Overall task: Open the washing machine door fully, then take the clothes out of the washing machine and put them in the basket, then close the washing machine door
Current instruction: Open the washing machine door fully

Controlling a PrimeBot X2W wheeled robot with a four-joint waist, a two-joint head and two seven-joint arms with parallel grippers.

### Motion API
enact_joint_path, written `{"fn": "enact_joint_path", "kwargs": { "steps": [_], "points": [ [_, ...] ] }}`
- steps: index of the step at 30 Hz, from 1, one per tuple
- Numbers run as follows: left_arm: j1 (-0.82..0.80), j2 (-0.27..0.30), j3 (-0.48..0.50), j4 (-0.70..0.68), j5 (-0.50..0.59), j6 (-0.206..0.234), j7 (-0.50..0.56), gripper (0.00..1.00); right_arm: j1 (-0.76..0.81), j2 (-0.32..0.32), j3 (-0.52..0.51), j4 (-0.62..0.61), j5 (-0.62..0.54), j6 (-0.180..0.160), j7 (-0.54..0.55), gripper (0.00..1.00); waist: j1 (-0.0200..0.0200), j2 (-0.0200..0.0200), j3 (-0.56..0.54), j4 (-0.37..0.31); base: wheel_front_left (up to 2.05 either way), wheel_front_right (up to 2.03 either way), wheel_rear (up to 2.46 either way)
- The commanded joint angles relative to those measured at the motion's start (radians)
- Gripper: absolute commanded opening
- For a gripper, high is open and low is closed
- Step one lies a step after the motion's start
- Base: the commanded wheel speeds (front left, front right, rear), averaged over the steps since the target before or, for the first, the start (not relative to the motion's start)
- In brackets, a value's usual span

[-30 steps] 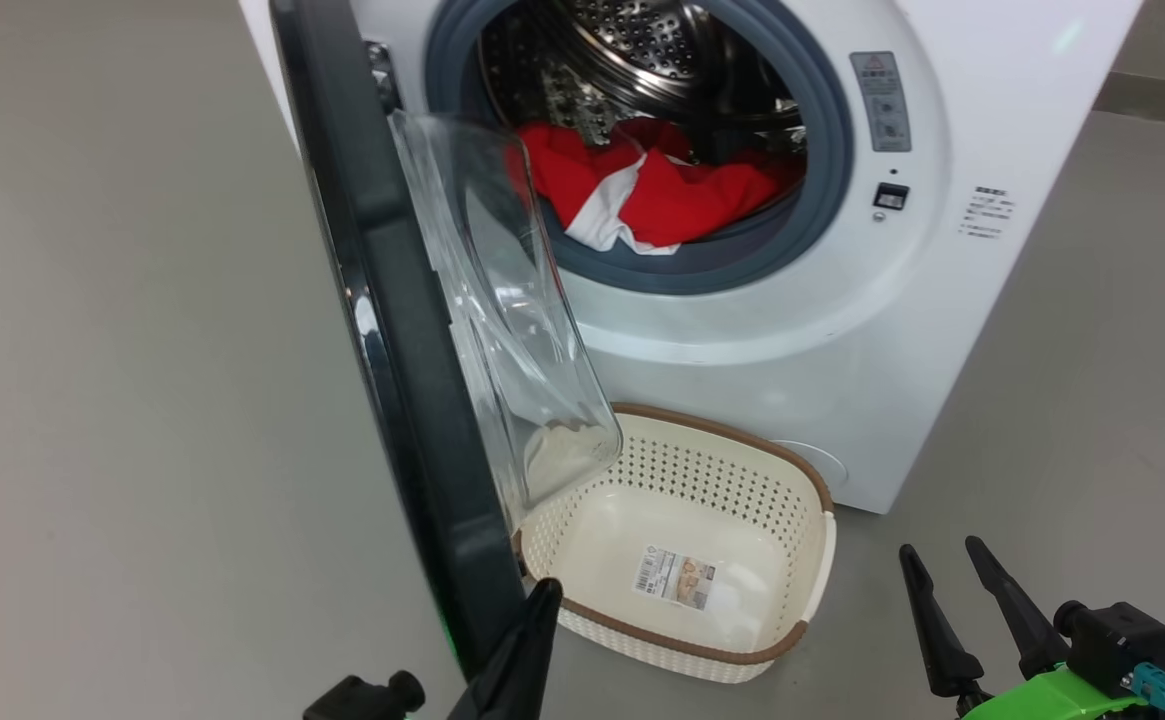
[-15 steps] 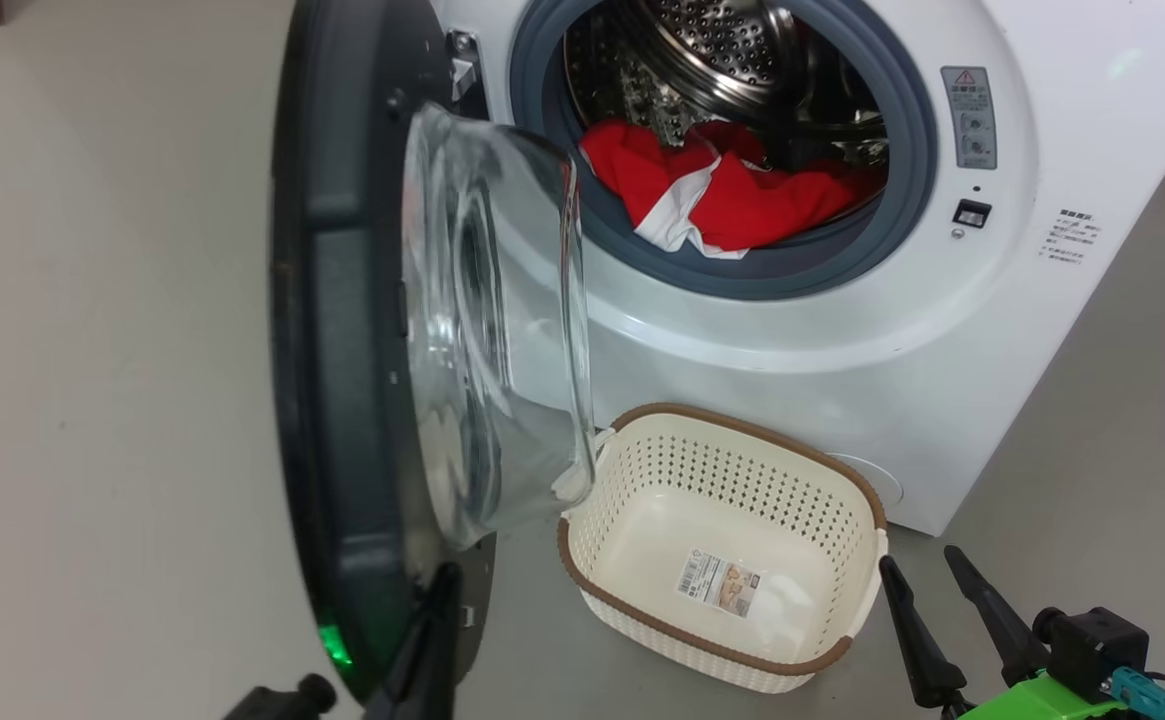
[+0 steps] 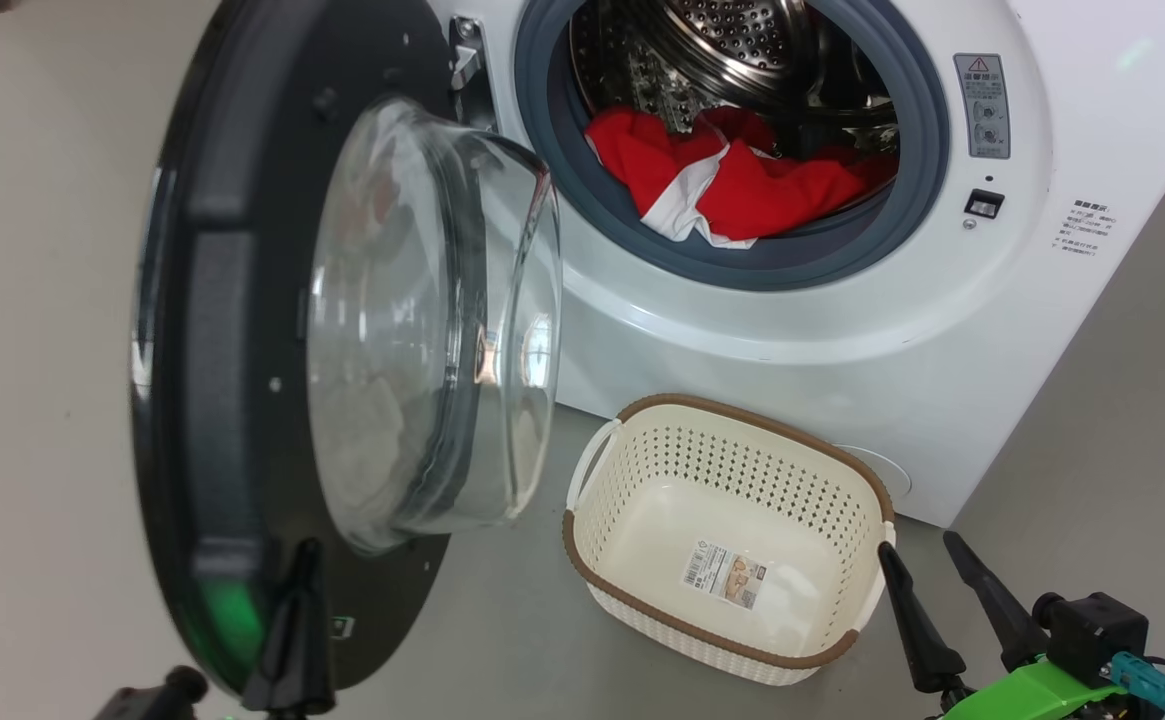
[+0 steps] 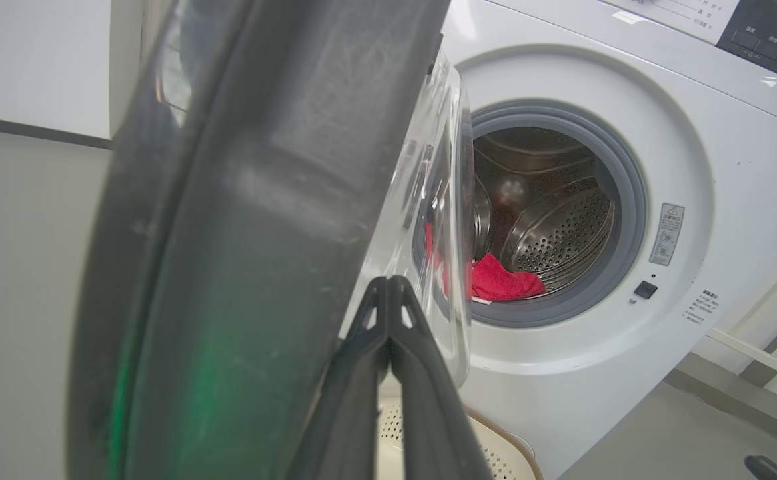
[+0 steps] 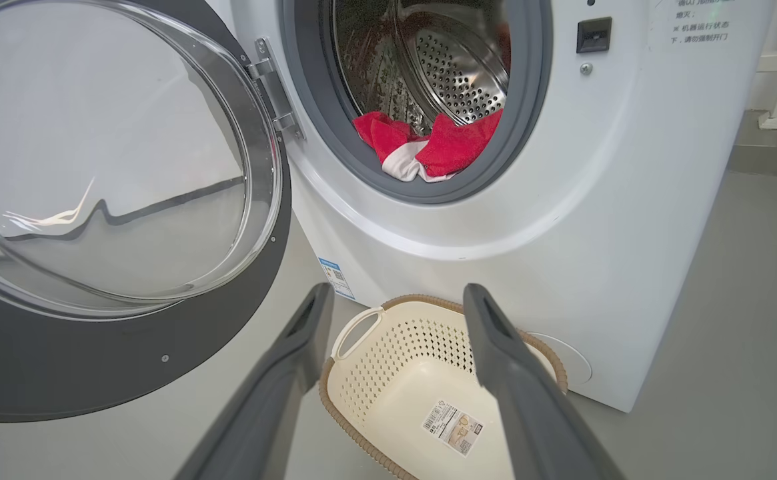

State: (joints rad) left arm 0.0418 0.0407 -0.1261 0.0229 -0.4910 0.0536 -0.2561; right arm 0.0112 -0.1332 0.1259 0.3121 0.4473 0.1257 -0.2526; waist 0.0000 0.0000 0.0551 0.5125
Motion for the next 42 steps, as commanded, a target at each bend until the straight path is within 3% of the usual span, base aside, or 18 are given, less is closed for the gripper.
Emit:
{"fn": "enact_joint_path", "kwargs": {
  "steps": [1, 24, 42],
  "points": [
    [-0.032, 0.009, 0.062, -0.006, 0.013, 0.012, -0.006, 0.00, -0.026, -0.013, 0.014, -0.022, 0.010, 0.005, -0.009, 1.00, 0.0000, 0.0000, 0.000, -0.001, 0.00, 0.00, 0.00],
    [-0.235, 0.012, 0.431, 0.208, 0.118, -0.060, -0.006, 0.00, -0.020, -0.014, -0.022, -0.042, -0.010, 0.005, -0.009, 1.00, 0.0000, 0.0000, 0.049, -0.009, 0.00, 0.00, 0.00],
    [-0.430, 0.075, 0.683, 0.391, 0.248, -0.117, -0.006, 0.00, -0.065, -0.042, -0.013, -0.049, -0.010, 0.005, -0.009, 1.00, 0.0000, 0.0000, 0.135, -0.058, 0.00, 0.00, 0.00]
  ]
}}
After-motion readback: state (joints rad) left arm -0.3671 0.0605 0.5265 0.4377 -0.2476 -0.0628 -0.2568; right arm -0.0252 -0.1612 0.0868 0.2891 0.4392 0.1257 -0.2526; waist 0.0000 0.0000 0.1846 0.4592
